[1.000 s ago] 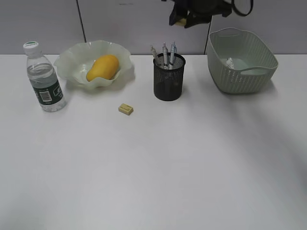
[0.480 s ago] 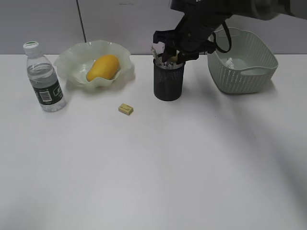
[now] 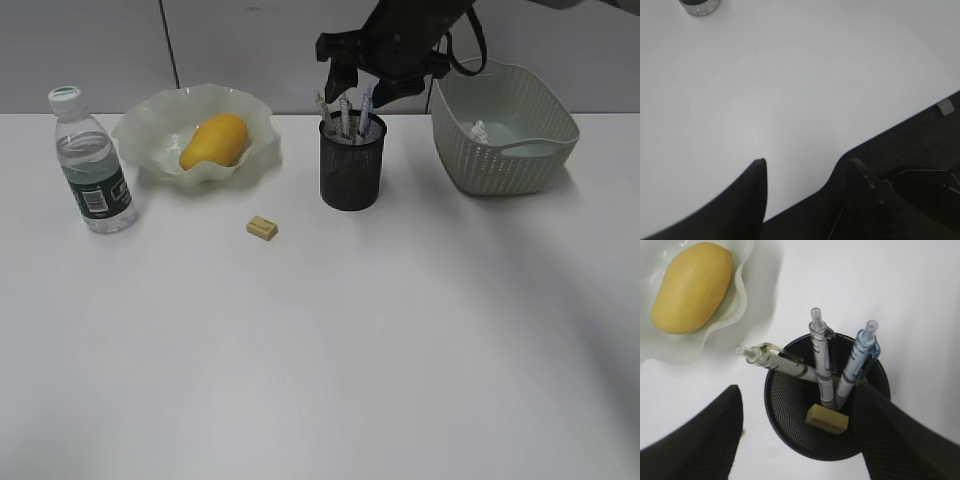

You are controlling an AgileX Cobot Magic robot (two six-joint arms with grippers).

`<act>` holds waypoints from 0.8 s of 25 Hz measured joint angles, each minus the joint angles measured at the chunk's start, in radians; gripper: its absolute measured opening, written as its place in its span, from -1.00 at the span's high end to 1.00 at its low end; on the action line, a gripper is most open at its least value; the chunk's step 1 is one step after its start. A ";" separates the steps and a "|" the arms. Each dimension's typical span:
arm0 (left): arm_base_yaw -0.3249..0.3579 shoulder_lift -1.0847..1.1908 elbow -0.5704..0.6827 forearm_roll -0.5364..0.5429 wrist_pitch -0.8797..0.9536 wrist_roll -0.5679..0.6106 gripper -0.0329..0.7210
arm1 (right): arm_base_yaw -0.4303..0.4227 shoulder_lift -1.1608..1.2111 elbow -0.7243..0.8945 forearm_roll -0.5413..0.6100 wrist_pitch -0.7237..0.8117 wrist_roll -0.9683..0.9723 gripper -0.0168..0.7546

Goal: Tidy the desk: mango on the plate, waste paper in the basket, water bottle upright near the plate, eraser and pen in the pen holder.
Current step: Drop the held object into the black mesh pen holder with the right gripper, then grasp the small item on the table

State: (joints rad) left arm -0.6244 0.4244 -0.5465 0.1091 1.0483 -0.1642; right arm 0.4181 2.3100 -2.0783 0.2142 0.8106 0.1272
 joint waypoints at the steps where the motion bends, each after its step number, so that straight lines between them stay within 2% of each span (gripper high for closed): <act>1: 0.000 0.000 0.000 0.000 0.000 0.000 -0.11 | 0.000 0.000 -0.028 0.000 0.034 -0.012 -0.45; 5: 0.000 0.000 0.000 0.000 0.000 0.000 -0.11 | 0.000 -0.001 -0.116 0.000 0.177 -0.050 -0.45; 11: 0.000 0.000 0.000 0.000 -0.001 0.000 -0.11 | 0.000 -0.042 -0.126 -0.037 0.377 -0.080 -0.45; 14: 0.000 0.000 0.000 0.000 -0.001 0.000 -0.11 | 0.000 -0.088 -0.099 -0.067 0.391 -0.081 -0.42; 20: 0.000 0.000 0.000 0.000 -0.001 0.000 -0.11 | 0.000 -0.243 0.082 -0.105 0.394 -0.098 -0.39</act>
State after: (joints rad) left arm -0.6244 0.4244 -0.5465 0.1091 1.0474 -0.1642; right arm 0.4181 2.0665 -1.9958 0.1097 1.2047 0.0293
